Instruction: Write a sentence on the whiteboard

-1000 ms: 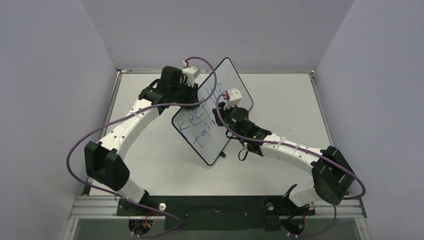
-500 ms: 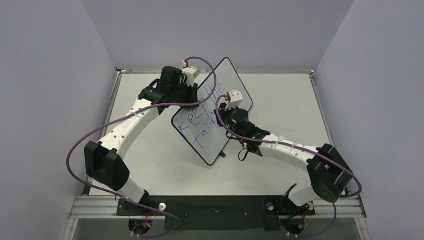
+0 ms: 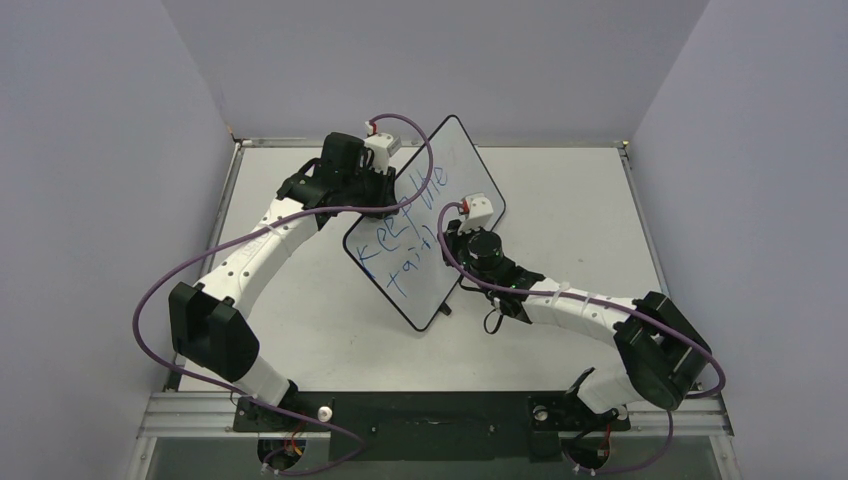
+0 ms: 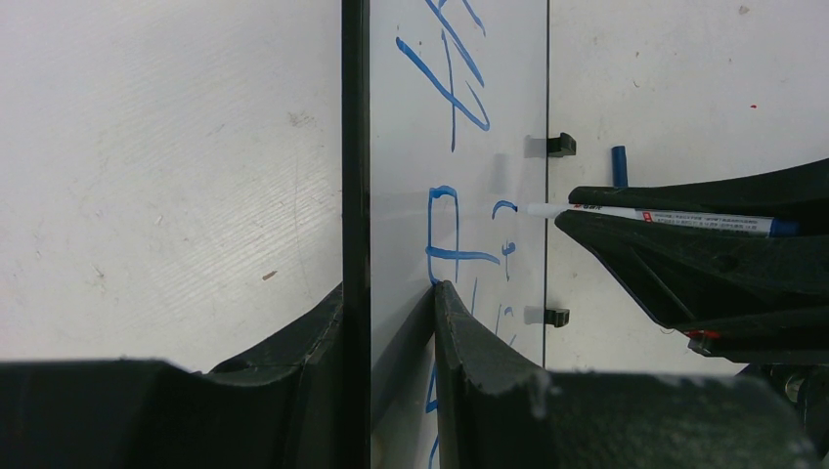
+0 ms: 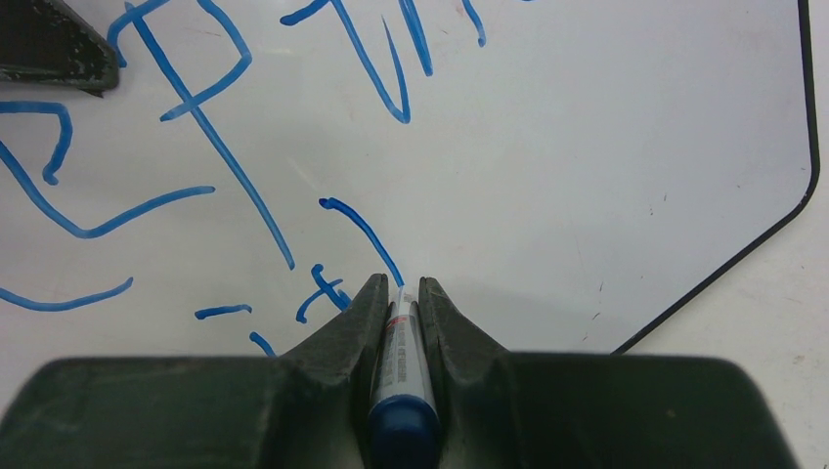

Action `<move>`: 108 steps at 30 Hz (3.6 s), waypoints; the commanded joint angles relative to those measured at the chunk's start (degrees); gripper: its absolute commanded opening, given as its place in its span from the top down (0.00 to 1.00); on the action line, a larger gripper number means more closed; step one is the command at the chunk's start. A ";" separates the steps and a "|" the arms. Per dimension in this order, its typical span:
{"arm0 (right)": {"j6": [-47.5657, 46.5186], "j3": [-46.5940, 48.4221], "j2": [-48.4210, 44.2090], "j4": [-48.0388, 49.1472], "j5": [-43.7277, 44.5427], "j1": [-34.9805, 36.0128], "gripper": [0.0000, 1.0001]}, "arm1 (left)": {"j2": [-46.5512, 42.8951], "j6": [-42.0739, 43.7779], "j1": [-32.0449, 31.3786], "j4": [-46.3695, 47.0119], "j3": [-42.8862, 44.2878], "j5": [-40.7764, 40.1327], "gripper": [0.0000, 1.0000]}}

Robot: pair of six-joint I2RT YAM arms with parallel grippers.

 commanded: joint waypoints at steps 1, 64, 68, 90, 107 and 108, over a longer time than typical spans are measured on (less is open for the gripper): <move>1.61 0.03 0.15 -0.93 -2.96 0.35 1.00 | 2.82 4.96 -2.86 -2.32 -3.29 -3.60 1.00; 1.65 4.01 -2.19 -6.50 -2.76 -3.32 1.00 | 2.42 4.99 -2.86 -2.39 -3.29 -3.68 1.00; 1.70 2.87 -5.72 -8.14 -2.64 -2.98 1.00 | 2.18 5.04 -2.86 -2.42 -3.29 -3.67 1.00; 5.33 -9.71 -21.01 -0.53 -9.05 1.89 1.00 | 1.69 4.90 -3.30 -2.24 -3.37 -3.82 1.00; 6.26 -18.56 -19.89 7.92 -7.39 9.56 1.00 | 1.74 4.96 -3.37 -2.29 -3.29 -3.45 1.00; 6.20 -18.11 -19.51 7.94 -7.69 9.67 1.00 | 1.76 4.90 -3.38 -2.26 -3.29 -3.43 1.00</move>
